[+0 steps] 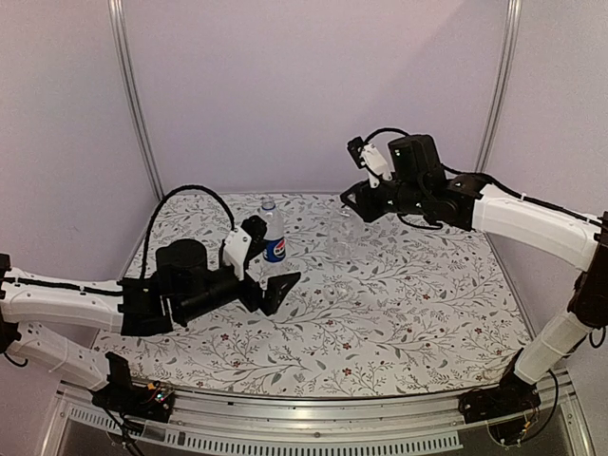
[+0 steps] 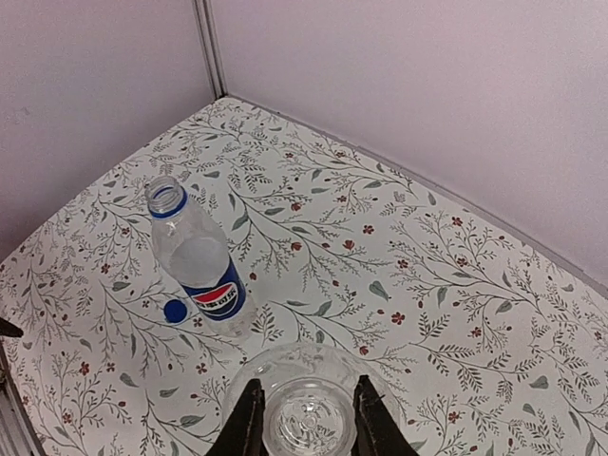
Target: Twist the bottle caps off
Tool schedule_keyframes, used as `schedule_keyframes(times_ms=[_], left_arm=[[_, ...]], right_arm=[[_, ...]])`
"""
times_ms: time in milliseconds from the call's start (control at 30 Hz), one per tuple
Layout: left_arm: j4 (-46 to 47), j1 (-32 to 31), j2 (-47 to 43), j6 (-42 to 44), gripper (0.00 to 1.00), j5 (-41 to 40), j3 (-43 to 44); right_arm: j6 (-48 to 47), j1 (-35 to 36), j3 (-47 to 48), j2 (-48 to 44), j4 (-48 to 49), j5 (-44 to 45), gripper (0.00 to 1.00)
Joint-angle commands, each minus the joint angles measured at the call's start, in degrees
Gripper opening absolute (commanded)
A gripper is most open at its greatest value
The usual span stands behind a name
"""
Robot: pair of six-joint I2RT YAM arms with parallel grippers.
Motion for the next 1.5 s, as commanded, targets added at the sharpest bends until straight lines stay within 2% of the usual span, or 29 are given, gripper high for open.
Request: schedule_keyframes(times_ms=[0, 333, 567, 1100, 1333, 1467], left_arm=[[-0.8, -0.3, -1.9, -0.9, 1.0, -2.2, -1.4], [-1.9, -0.3, -2.7, -0.3, 1.0, -2.7, -1.2], [-1.7, -0.3, -2.3, -0.2, 1.0, -2.9, -1.4], [-1.5, -0.3, -1.7, -0.4, 1.0, -2.9, -1.5], [-0.6, -0.3, -1.1, 0.3, 1.0, -3.0, -1.3], [-0.6, -0.3, 1.9, 0.5, 1.0, -4.6, 1.7]], right_arm=[[-1.4, -1.0, -0.8, 3.8, 2.4, 7.8, 0.0], [-0.6, -1.5, -0.9, 11.5, 5.2, 7.5, 0.0], [0.3, -1.5, -5.2, 12.7, 7.4, 7.5, 0.0], [1.7, -1.4, -10.7, 10.2, 9.9, 7.5, 0.14], [1.1, -1.5, -8.0, 8.4, 8.3, 8.5, 0.0], [2.7, -1.4, -3.3, 6.3, 3.9, 9.6, 0.0]])
